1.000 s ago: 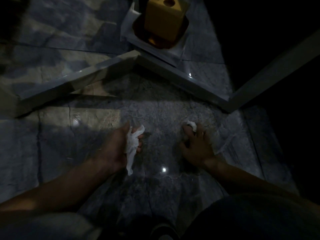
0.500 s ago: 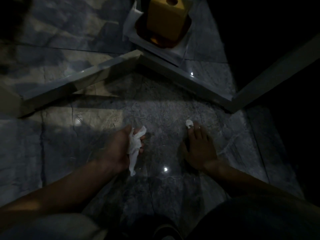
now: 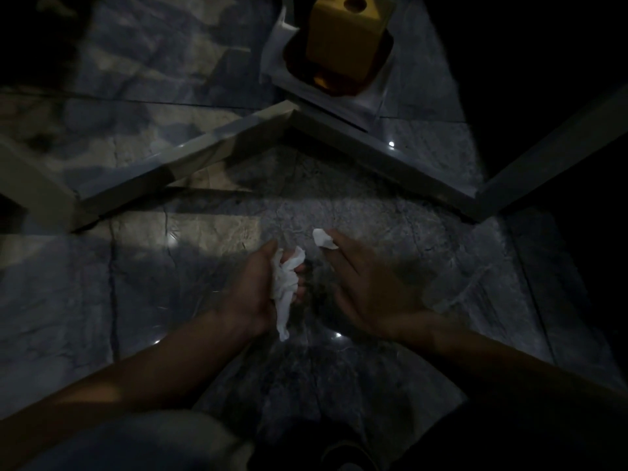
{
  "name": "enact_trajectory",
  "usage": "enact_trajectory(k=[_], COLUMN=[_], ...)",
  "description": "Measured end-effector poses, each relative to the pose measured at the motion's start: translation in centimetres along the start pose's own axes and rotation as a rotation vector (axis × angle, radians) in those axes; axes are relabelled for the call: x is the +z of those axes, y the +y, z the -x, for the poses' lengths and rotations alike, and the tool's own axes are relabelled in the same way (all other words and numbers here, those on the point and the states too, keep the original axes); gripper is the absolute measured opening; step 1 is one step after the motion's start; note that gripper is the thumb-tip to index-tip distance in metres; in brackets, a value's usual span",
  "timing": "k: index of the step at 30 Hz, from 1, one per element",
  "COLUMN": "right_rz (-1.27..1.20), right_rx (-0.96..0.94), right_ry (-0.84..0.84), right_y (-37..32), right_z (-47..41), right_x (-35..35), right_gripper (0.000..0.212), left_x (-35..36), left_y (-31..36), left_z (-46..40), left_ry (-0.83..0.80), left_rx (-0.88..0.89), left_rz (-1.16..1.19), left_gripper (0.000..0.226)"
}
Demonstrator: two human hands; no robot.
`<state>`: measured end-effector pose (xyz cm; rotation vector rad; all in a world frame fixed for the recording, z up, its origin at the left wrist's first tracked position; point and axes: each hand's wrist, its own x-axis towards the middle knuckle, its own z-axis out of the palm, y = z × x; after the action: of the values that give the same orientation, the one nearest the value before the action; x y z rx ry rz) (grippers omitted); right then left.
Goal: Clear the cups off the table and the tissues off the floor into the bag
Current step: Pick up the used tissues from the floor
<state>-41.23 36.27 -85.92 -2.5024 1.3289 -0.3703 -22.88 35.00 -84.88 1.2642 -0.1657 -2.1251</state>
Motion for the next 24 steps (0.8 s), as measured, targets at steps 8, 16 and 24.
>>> enact_trajectory(k=[8, 16, 24], right_rz=[-0.124, -0.221, -0.254], right_rx=[0.016, 0.218, 0.405], right_ry=[0.158, 0.054, -0.120], right_y=[-0.5, -1.0, -5.9], right_z=[-1.2, -1.0, 4.0], right_x=[1.2, 0.4, -7.4], right_gripper=[0.016, 0.013, 0.026], left_x=[0.0, 0.1, 3.4], left_y=[0.3, 0.4, 0.8], left_z=[0.2, 0.1, 8.1], left_ry=[0.050, 0.043, 0.233], left_rx=[0.004, -0.057, -0.050], left_rz=[0.003, -0.020, -0.264], left_gripper=[0.050, 0.040, 0.036])
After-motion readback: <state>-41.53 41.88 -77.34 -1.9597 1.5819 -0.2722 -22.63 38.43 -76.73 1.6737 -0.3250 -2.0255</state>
